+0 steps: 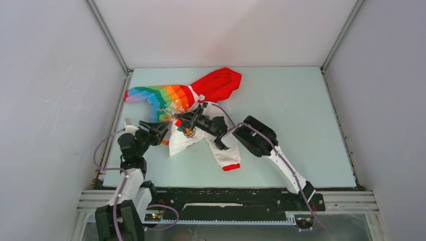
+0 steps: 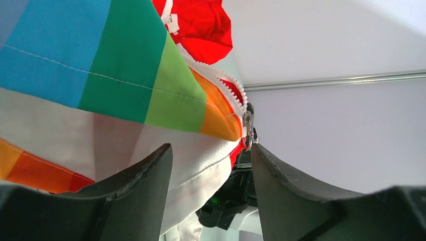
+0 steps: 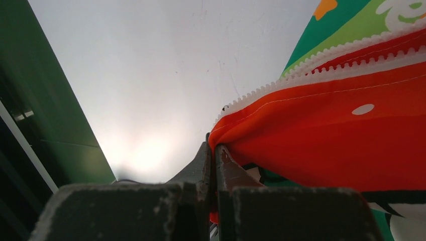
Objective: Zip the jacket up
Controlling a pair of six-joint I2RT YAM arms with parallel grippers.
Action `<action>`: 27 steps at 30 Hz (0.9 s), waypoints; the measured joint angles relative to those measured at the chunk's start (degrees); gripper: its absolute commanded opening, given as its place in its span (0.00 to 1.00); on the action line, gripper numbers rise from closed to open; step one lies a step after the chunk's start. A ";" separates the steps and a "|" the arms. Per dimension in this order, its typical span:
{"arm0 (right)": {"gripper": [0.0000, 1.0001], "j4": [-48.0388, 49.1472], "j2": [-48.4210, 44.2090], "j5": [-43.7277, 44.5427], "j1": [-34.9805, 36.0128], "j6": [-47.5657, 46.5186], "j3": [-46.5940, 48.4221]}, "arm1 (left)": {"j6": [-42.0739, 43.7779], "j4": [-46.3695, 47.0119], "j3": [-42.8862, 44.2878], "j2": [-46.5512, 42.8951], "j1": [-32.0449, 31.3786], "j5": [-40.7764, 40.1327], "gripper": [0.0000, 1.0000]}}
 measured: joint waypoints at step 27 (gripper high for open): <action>0.00 0.04 -0.94 0.00 0.35 1.09 -0.44 | 0.48 6.71 1.33 5.55 0.00 -0.13 0.41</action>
